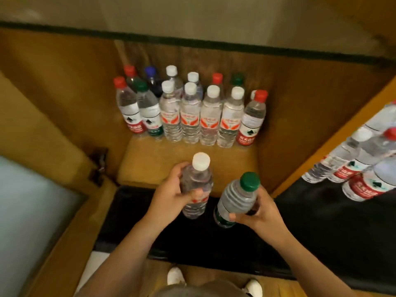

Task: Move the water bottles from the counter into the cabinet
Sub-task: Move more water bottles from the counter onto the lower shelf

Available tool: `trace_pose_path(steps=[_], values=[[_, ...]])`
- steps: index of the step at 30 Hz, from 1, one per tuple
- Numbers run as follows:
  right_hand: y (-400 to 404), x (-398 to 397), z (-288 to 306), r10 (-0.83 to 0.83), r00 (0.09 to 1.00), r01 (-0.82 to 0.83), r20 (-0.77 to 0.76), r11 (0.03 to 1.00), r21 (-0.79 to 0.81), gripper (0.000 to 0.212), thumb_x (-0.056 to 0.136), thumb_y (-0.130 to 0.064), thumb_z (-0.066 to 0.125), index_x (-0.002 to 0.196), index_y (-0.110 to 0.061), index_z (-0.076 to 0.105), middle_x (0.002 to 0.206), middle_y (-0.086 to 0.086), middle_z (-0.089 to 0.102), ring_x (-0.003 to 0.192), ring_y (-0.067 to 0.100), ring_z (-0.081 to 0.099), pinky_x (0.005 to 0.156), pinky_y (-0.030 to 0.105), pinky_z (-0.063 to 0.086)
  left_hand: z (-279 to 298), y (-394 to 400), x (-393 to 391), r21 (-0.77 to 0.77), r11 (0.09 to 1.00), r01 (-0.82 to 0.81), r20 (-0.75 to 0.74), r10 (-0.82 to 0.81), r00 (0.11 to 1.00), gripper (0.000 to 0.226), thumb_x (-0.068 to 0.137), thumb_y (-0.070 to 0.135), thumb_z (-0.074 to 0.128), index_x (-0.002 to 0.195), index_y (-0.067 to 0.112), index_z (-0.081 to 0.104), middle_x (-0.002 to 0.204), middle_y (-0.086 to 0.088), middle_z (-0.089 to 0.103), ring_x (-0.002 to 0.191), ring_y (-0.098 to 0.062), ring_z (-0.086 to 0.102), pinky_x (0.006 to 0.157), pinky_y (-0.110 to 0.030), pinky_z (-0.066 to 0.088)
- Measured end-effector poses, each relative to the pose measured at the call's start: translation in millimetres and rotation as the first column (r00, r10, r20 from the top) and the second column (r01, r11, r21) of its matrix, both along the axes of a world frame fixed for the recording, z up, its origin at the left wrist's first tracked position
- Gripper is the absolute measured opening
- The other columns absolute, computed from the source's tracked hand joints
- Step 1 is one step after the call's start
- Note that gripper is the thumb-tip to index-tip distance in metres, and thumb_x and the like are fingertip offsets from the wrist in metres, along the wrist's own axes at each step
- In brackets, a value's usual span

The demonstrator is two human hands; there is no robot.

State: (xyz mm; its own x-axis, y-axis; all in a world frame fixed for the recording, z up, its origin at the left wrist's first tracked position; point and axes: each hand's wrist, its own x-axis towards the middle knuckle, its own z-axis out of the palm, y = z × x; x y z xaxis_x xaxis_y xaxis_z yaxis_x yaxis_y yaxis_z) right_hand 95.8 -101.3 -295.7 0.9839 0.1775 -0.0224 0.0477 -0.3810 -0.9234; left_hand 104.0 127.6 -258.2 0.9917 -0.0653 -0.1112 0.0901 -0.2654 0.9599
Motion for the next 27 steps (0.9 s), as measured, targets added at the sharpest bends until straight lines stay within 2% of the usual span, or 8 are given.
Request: trace_pose_path(steps=[2,7,10,15,19,22,24,27], values=[[32,17,2,0.016,1.0,-0.016,-0.002,1.0,0.007,0.067,0.053,-0.035,0.086,0.107,-0.042,0.046,0.111,-0.014,0.058,0.104,-0.002,0.056,0.086,0.02,0.044,1,28,10,0.013,0.995,-0.098,0.065,0.097,0.993,0.059,0.076,0.013,0.071,0.12,0.033,0.038,0.113,0.026,0.052,0.101,0.018,0.05,0.089,-0.016,0.042],[92,59,9,-0.013,1.0,0.012,0.006,0.999,0.047,0.067,0.055,-0.023,0.086,0.104,-0.044,0.044,0.114,-0.013,0.054,0.097,-0.022,0.049,0.075,-0.001,0.04,0,75,43,-0.011,0.977,-0.214,0.163,0.213,0.963,0.059,0.078,0.017,0.07,0.125,0.029,0.037,0.116,0.017,0.053,0.107,0.005,0.051,0.09,-0.02,0.041],[119,81,10,-0.048,0.999,0.048,0.004,0.998,0.043,0.067,0.055,-0.02,0.086,0.101,-0.045,0.043,0.113,-0.01,0.055,0.098,-0.013,0.053,0.08,0.01,0.042,-4,94,63,-0.008,0.975,-0.223,0.169,0.221,0.961,0.064,0.077,0.015,0.071,0.13,0.024,0.037,0.113,0.021,0.051,0.105,0.008,0.049,0.089,-0.017,0.041],[143,104,5,-0.08,0.997,0.079,0.011,0.996,0.041,0.07,0.054,-0.018,0.086,0.106,-0.037,0.043,0.12,0.003,0.056,0.112,0.021,0.055,0.098,0.048,0.044,-18,117,80,-0.029,0.973,-0.231,0.163,0.233,0.959,0.063,0.076,0.011,0.071,0.126,0.028,0.037,0.117,0.016,0.049,0.111,0.001,0.047,0.089,-0.017,0.04],[151,110,0,-0.1,0.995,0.099,0.029,0.995,0.03,0.07,0.057,-0.022,0.085,0.108,-0.039,0.041,0.12,0.001,0.054,0.112,0.019,0.053,0.099,0.046,0.044,-24,127,85,-0.078,0.981,-0.18,0.149,0.19,0.97,0.065,0.075,0.014,0.072,0.128,0.028,0.036,0.117,0.022,0.048,0.104,0.02,0.046,0.079,0.0,0.041],[150,110,-3,-0.086,0.996,0.086,0.04,0.996,0.009,0.073,0.058,-0.027,0.084,0.118,-0.032,0.042,0.122,-0.001,0.053,0.113,0.016,0.051,0.098,0.039,0.044,-24,130,88,-0.085,0.989,-0.12,0.114,0.13,0.985,0.072,0.075,0.018,0.071,0.137,0.023,0.034,0.117,0.028,0.047,0.106,0.02,0.043,0.078,0.005,0.038],[147,110,-3,-0.061,0.997,0.061,0.036,0.998,0.001,0.077,0.058,-0.027,0.084,0.122,-0.027,0.042,0.123,-0.003,0.052,0.114,0.014,0.051,0.095,0.035,0.045,-25,132,89,-0.111,0.988,-0.104,0.097,0.115,0.989,0.078,0.072,0.026,0.071,0.139,0.026,0.032,0.121,0.027,0.047,0.112,0.013,0.044,0.083,0.002,0.039],[139,113,-6,0.003,1.0,-0.003,0.002,1.0,-0.021,0.081,0.06,-0.018,0.084,0.128,-0.023,0.041,0.129,-0.001,0.05,0.118,0.016,0.049,0.096,0.033,0.045,-33,130,81,-0.167,0.971,-0.171,0.023,0.177,0.984,0.097,0.064,0.034,0.074,0.145,0.026,0.021,0.138,0.016,0.042,0.128,-0.004,0.038,0.101,-0.02,0.035]])
